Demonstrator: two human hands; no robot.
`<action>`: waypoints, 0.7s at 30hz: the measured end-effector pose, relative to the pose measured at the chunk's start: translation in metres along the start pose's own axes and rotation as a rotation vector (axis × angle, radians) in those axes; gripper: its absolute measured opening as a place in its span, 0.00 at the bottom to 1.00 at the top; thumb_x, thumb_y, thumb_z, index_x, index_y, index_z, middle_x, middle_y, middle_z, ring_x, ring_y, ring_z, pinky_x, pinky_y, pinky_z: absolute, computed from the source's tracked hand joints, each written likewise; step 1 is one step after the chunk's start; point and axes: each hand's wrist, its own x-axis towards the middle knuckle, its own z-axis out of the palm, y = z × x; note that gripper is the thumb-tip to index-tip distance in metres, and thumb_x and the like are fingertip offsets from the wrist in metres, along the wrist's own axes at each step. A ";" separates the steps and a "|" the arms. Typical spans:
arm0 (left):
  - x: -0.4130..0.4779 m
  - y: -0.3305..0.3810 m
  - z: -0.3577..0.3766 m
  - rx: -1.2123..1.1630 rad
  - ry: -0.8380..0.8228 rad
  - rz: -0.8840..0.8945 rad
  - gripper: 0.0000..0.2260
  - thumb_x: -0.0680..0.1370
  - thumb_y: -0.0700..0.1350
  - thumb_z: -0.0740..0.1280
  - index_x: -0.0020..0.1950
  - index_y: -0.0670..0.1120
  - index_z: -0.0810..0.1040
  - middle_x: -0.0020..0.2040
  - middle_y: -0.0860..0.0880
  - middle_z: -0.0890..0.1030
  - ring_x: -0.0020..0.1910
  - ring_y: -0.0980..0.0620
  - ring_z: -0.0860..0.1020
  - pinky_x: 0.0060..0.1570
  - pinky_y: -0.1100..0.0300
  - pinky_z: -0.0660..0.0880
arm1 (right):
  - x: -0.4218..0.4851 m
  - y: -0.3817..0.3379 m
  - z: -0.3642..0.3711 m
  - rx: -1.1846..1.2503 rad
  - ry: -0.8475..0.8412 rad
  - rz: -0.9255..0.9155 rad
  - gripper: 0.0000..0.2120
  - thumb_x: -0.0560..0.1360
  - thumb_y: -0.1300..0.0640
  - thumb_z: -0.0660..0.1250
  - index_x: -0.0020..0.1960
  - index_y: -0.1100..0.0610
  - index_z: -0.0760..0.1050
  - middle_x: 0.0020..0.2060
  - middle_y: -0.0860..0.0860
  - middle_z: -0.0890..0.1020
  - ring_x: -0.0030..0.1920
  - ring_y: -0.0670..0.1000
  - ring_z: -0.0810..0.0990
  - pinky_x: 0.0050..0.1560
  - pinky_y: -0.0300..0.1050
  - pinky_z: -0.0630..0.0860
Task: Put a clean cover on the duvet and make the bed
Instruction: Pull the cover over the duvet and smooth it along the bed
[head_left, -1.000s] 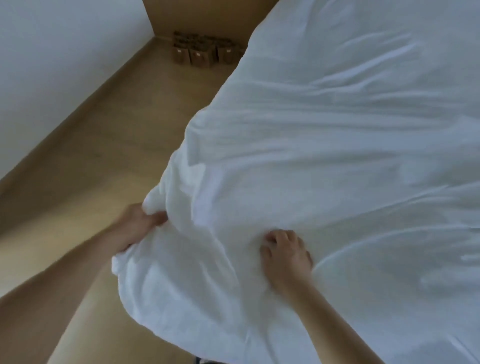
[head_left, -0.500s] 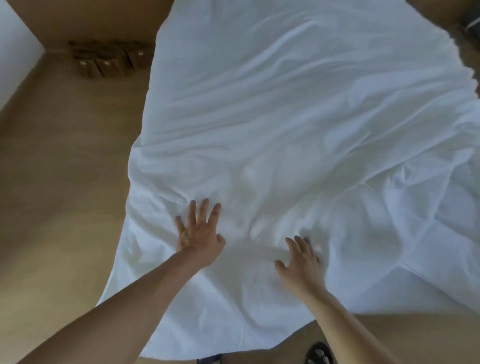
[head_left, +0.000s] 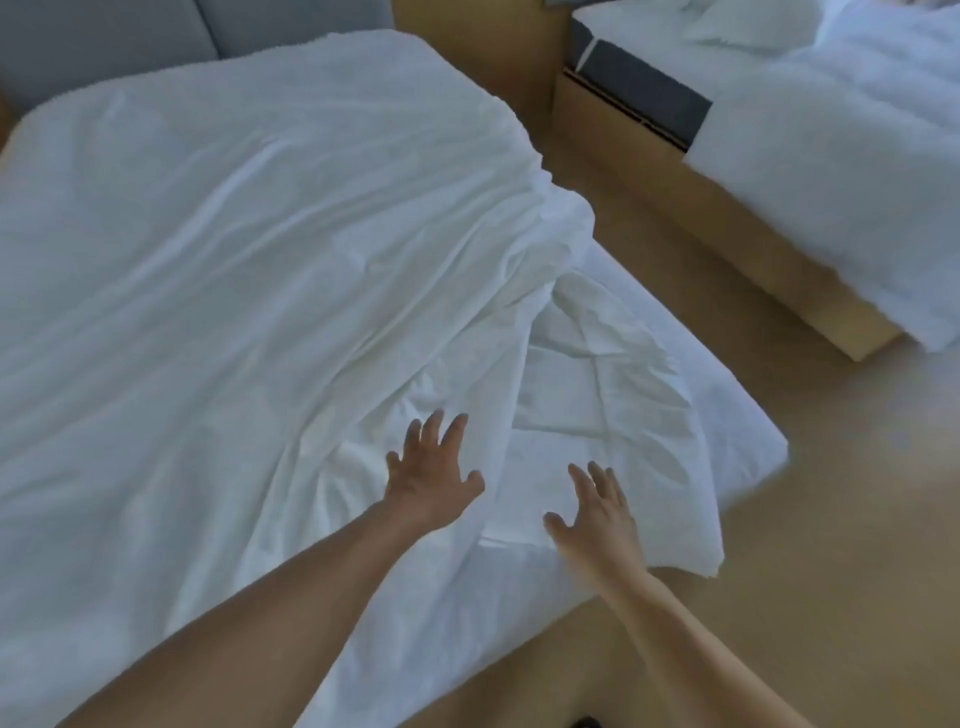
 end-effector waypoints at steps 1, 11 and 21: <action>0.013 0.017 -0.001 -0.004 0.009 -0.009 0.35 0.80 0.59 0.59 0.81 0.53 0.45 0.82 0.50 0.43 0.80 0.45 0.44 0.75 0.40 0.55 | 0.007 0.020 -0.014 0.025 -0.004 0.030 0.35 0.80 0.46 0.60 0.81 0.51 0.48 0.81 0.49 0.46 0.80 0.50 0.41 0.78 0.49 0.47; 0.120 0.082 -0.029 0.158 0.062 -0.110 0.36 0.80 0.59 0.61 0.81 0.49 0.48 0.81 0.46 0.47 0.80 0.44 0.49 0.73 0.45 0.60 | 0.084 0.129 -0.073 0.266 0.024 0.319 0.40 0.79 0.44 0.63 0.81 0.56 0.45 0.79 0.54 0.54 0.79 0.56 0.55 0.76 0.56 0.58; 0.280 0.124 -0.075 0.352 0.179 -0.017 0.38 0.78 0.62 0.62 0.79 0.44 0.51 0.78 0.45 0.57 0.76 0.44 0.58 0.67 0.48 0.66 | 0.250 0.098 -0.120 0.182 0.047 0.172 0.38 0.80 0.43 0.62 0.81 0.54 0.46 0.79 0.52 0.56 0.78 0.54 0.57 0.75 0.53 0.60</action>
